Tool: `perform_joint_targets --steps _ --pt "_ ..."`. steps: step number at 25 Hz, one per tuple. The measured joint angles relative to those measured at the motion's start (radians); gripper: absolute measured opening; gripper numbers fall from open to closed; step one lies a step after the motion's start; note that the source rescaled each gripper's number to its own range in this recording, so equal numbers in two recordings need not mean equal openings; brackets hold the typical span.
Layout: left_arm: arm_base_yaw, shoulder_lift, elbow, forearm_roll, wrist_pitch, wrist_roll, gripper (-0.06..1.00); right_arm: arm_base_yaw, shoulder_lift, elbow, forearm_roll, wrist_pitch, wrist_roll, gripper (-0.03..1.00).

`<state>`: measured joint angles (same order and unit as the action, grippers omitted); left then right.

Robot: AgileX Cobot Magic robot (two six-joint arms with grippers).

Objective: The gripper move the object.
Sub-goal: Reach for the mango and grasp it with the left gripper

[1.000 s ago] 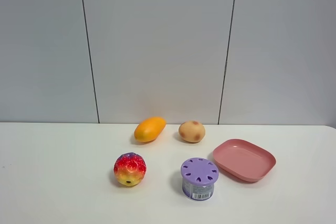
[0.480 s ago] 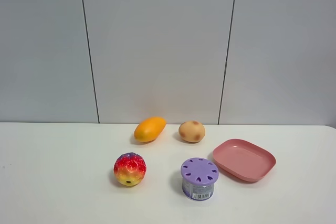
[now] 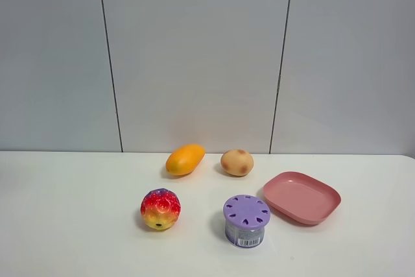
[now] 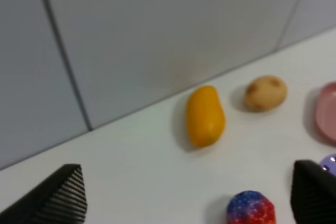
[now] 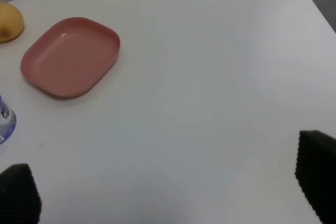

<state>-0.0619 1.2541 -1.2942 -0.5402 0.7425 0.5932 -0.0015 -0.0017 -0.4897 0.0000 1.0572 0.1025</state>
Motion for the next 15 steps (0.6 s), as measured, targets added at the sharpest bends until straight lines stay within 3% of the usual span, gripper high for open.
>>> perform_joint_targets --steps 7,15 --pt "-0.192 0.352 -0.191 0.027 -0.006 -0.041 0.51 0.000 0.000 0.000 0.000 0.000 0.000 1.00" --pt "-0.293 0.697 -0.432 0.114 -0.007 -0.124 0.51 0.000 0.000 0.000 0.000 0.000 0.000 1.00"
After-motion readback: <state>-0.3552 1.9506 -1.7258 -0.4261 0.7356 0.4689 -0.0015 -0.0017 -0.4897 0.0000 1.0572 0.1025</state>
